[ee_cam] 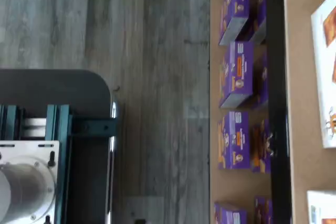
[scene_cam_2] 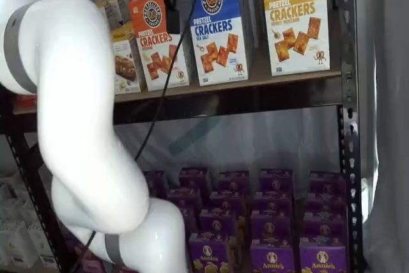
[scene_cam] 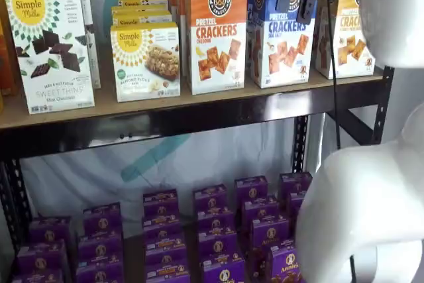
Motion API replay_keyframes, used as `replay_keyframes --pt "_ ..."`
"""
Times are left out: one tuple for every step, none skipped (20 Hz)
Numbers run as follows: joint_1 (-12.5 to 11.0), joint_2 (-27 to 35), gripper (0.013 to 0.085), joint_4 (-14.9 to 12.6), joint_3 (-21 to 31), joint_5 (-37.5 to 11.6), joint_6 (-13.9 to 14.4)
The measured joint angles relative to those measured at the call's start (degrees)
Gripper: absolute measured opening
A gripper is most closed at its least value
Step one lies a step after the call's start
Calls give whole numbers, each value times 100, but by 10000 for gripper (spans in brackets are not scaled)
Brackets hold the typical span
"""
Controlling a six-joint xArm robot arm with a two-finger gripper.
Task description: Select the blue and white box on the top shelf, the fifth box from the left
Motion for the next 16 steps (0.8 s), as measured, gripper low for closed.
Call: replay_keyframes --pt "-20 7 850 51 -43 14 6" --pt "-49 20 850 120 -99 36 13" --pt "-92 45 850 219 -170 77 20" --pt "-164 66 850 377 -241 103 27" --pt "-243 77 850 544 -291 104 34" --pt "-327 52 850 730 -295 27 40" --pt "-379 17 850 859 -287 -76 49" --pt "-410 2 850 951 -310 -161 66" --pt "-422 6 850 1000 -355 -213 84" --pt "-432 22 850 1044 -409 -256 104" --pt "-447 14 850 1097 -416 -341 119" --pt "-464 -13 850 1157 -399 -462 131" --pt "-479 -74 850 1229 -327 -669 140" --pt "-479 -164 850 1284 -200 -958 146" --pt "-464 -239 850 1314 -82 -1226 150" --pt "-435 -302 850 1319 29 -1497 152"
